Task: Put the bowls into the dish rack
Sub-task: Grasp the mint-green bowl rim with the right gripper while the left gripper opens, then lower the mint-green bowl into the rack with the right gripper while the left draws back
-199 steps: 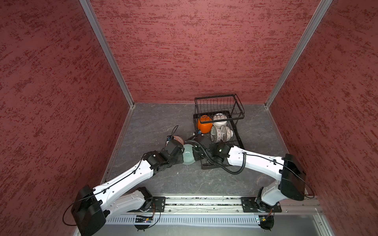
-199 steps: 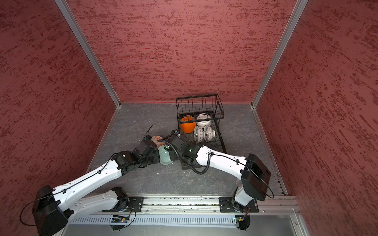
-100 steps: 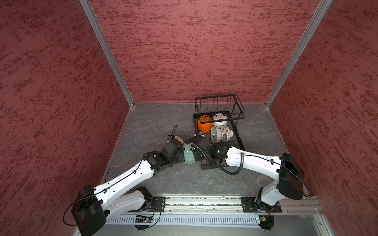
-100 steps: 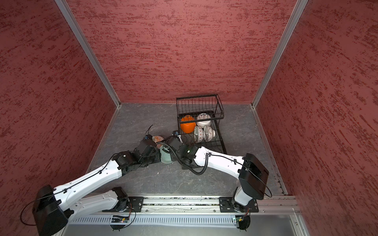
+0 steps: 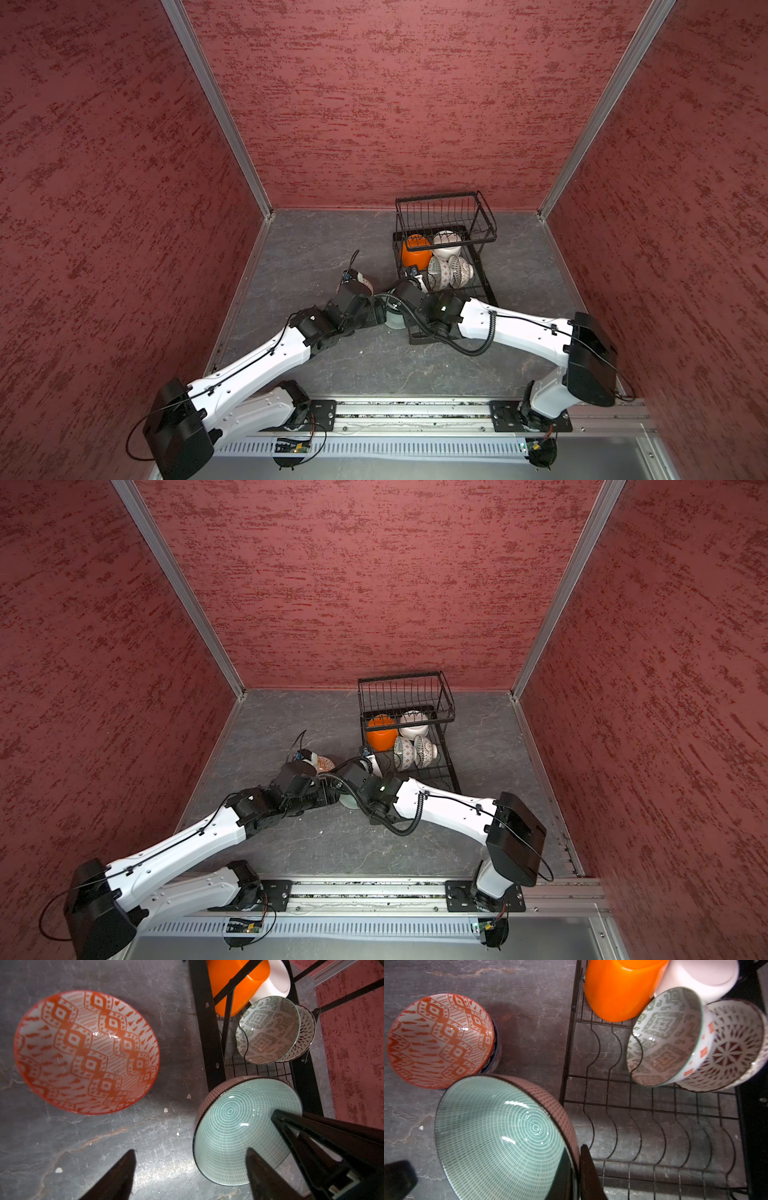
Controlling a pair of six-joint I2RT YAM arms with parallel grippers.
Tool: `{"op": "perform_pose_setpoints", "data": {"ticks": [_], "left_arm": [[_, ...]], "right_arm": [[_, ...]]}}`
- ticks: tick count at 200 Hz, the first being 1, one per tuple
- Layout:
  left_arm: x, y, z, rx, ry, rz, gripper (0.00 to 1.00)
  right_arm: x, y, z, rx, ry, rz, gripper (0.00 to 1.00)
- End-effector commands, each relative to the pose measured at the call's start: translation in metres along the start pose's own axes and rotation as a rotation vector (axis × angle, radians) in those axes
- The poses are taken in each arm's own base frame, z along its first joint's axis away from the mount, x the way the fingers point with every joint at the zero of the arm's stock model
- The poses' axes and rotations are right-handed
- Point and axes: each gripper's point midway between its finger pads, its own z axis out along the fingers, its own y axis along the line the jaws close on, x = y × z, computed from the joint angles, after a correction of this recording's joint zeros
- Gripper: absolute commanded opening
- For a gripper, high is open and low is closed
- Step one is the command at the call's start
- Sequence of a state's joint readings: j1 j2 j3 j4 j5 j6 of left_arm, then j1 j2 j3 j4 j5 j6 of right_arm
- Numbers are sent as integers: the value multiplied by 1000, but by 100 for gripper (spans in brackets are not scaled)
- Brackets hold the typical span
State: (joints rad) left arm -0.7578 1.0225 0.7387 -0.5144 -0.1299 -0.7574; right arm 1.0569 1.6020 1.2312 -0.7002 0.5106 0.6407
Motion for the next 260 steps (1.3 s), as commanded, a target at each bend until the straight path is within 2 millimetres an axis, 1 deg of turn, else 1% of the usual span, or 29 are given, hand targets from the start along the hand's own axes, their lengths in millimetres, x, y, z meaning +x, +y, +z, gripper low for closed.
{"op": "perform_pose_setpoints", "data": {"ticks": [1,24,61,94,170,218,260], "left_arm": [[-12,-4,-12,18,-51,13,94],[-14,3,-18,6,-74,6,100],[-13,16,-24,-4,-86,-21,100],[-11,23,-27,3,-92,-37,100],[-7,37,-29,-16,-97,-56,100],[-7,42,-29,-19,-104,-65,100],[-5,46,-29,-26,-101,-70,100]], "right_arm": [[-34,-21,-26,82,-113,44,0],[-39,-31,-30,133,-133,23,0],[-46,-45,-36,218,-163,-9,0],[-45,-58,-31,328,-163,-56,0],[-48,-87,-19,473,-167,-107,0],[-57,-93,-10,554,-195,-174,0],[-63,-86,4,581,-211,-231,0]]}}
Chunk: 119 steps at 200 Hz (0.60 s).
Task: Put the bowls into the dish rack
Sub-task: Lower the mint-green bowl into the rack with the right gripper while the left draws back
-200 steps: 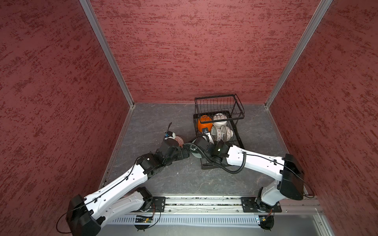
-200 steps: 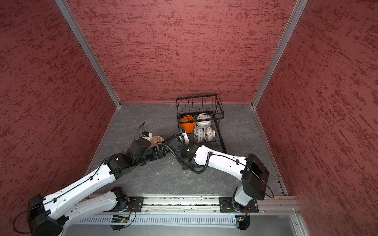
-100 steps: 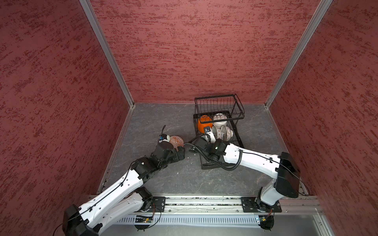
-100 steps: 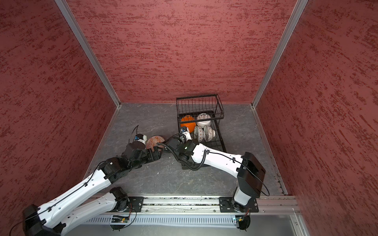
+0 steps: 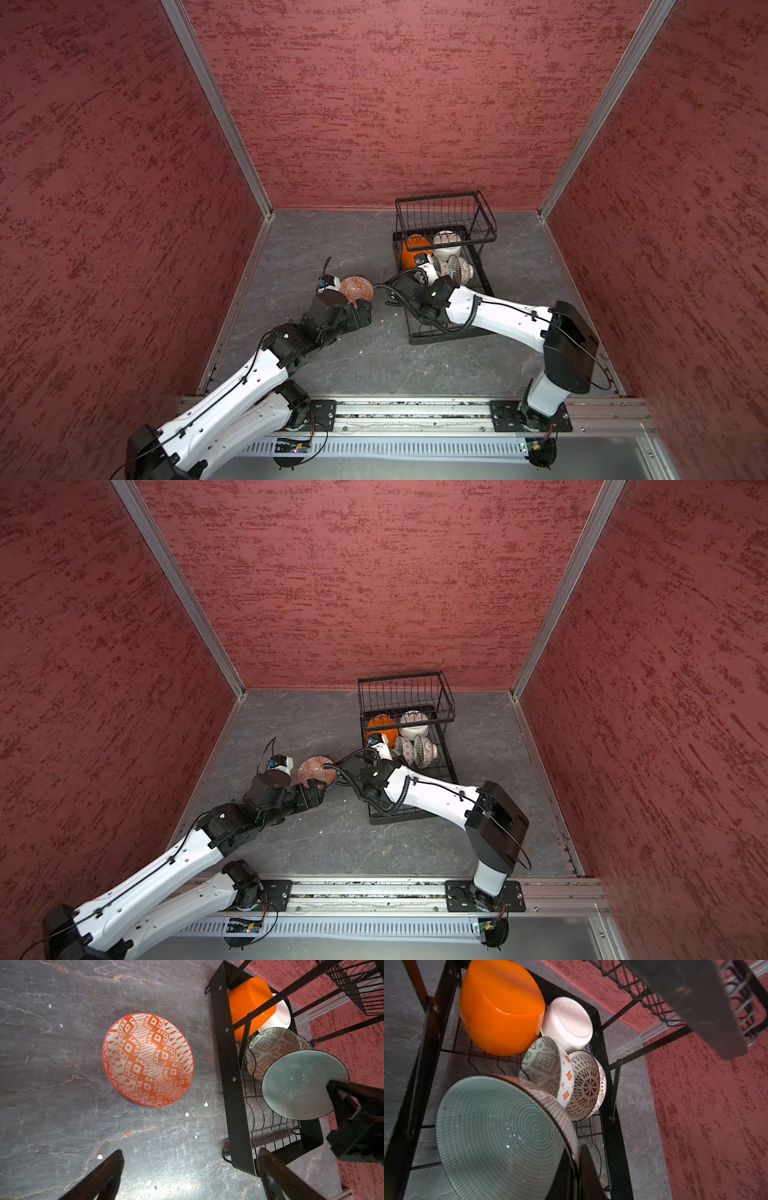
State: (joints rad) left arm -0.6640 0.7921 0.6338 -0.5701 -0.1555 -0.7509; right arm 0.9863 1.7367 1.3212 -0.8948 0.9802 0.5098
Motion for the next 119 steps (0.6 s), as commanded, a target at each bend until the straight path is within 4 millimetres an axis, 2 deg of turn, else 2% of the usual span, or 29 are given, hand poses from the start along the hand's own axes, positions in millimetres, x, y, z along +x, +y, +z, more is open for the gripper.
{"op": "perform_pose_setpoints", "data": {"ticks": [1,61,119], "left_arm": [[3,6,0,-10,8,-2,100],[3,10,-1,-13,-2,-15,100],[5,15,-2,-20,-2,-20,100]], "right_arm": [[-26,-7,-1,62,-88,32,0],[-39,5,11,78,-115,-9,0],[-50,4,26,139,-127,-30,0]]}}
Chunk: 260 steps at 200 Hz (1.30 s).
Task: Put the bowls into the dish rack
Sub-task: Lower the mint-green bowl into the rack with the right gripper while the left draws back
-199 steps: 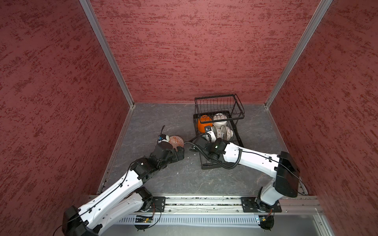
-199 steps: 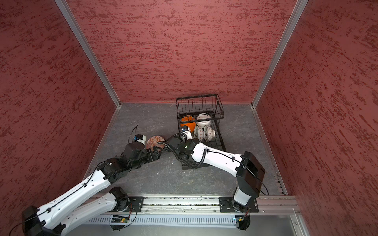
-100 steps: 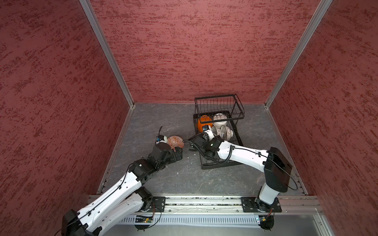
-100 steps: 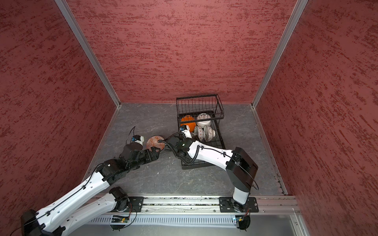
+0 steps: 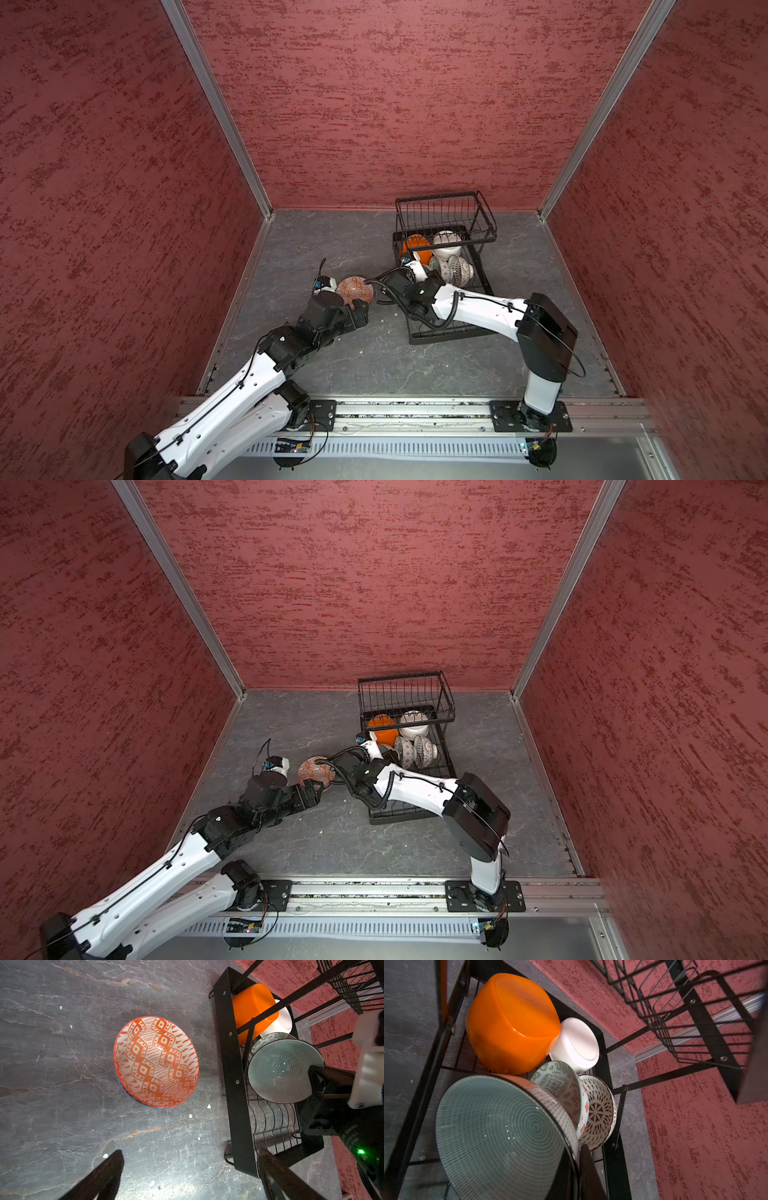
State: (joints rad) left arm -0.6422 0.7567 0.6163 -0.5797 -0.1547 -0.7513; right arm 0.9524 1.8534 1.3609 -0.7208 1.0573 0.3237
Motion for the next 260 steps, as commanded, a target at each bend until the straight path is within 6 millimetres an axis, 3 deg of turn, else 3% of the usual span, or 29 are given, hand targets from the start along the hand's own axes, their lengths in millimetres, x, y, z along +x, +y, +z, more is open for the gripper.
{"op": "perform_pose_setpoints", "data": {"ticks": [1,97,260], "left_arm": [[6,8,1,-14,13,-4,100],[5,15,0,-25,2,-19,100],[8,20,0,-33,12,-26,100]], "right_arm": [[-26,-17,2,77,-62,56,0],[-28,-4,23,145,-78,-1,0],[-6,8,45,245,-105,-10,0]]}}
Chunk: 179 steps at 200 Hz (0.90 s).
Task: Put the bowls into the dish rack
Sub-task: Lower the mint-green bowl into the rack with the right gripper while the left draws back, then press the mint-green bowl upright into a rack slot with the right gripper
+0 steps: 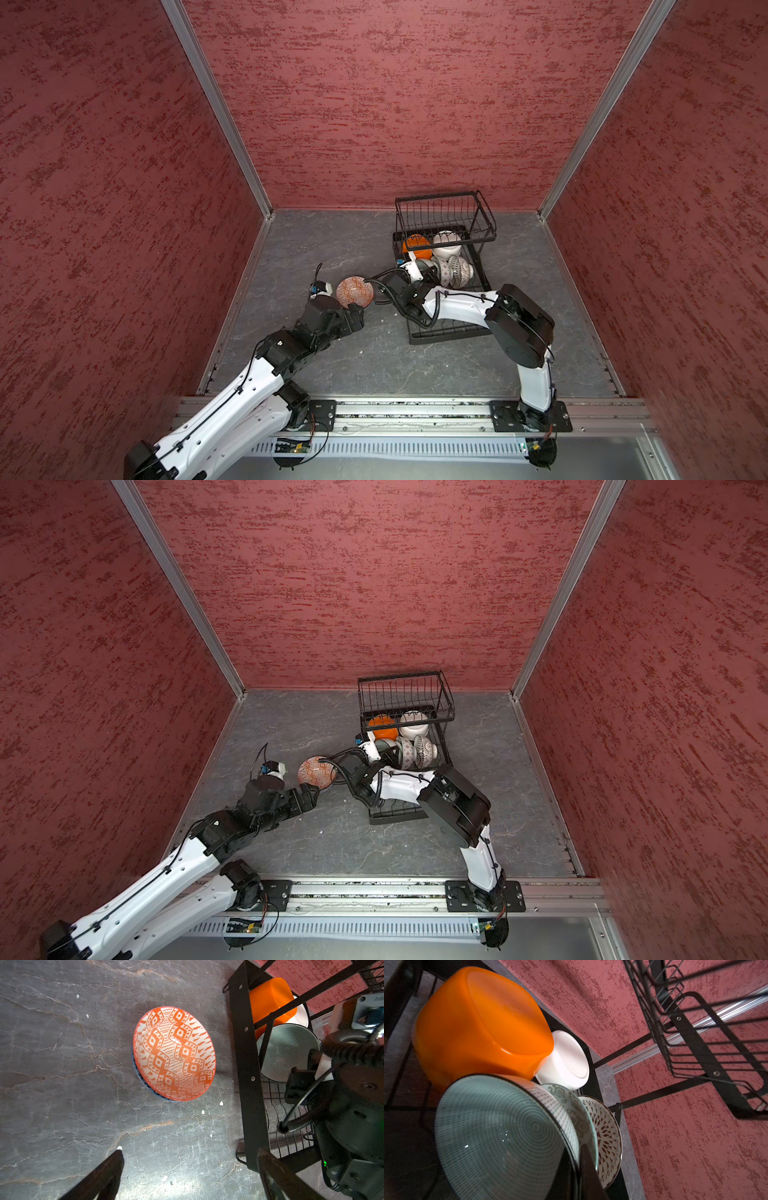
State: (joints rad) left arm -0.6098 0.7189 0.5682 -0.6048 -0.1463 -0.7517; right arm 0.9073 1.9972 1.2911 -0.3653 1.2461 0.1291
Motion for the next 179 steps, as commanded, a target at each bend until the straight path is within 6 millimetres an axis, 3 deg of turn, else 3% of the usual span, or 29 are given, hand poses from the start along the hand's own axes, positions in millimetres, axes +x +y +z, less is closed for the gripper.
{"op": "perform_pose_setpoints", "data": {"ticks": [1,179], "left_arm": [[-1,0,-2,6,-2,-10,100],[3,7,2,-14,4,-18,100]], "right_arm": [[-6,-5,3,53,-24,38,0],[-1,32,4,35,-16,-16,0]]}}
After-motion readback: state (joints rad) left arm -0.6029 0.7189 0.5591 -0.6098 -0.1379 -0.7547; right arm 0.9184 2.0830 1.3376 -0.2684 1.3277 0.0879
